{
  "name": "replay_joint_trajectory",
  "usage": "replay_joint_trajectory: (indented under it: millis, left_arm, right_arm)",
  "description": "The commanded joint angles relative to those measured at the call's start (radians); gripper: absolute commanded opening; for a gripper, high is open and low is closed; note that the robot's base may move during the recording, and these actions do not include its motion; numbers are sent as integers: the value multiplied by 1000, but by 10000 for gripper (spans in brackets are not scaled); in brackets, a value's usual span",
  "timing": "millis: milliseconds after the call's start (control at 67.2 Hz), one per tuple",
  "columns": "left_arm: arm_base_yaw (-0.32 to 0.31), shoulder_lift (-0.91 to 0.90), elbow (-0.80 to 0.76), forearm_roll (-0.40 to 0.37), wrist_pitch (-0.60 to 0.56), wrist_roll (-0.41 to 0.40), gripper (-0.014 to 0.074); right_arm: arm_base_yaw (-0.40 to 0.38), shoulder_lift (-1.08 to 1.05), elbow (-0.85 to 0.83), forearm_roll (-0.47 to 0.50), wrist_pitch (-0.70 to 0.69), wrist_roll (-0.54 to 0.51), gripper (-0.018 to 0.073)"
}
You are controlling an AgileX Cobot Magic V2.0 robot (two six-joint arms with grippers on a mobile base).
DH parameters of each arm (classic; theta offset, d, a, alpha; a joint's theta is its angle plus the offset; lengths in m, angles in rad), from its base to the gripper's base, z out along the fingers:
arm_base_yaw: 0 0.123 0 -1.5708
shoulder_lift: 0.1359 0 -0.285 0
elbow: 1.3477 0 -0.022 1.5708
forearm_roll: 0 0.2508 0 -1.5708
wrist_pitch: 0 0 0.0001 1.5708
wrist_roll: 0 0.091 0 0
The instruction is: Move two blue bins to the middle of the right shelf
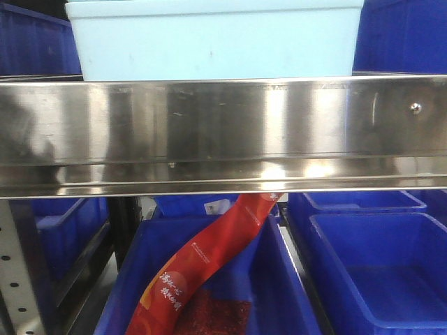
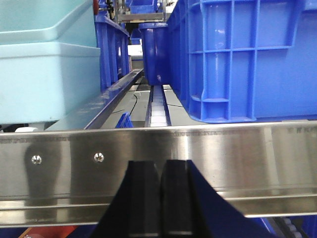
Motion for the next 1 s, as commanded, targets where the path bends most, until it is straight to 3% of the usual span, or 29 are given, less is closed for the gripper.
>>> replay_joint_trajectory:
  millis: [0,983]
  left_arm:
    - [4,-5,-1,-5,-18,0,-111]
    - [4,-5,-1,-5,-18,0,-111]
  right_arm:
    - [-13,-7,3,6,-29,-5,-162]
    - [-29,-7,3,4,-29,-5,-162]
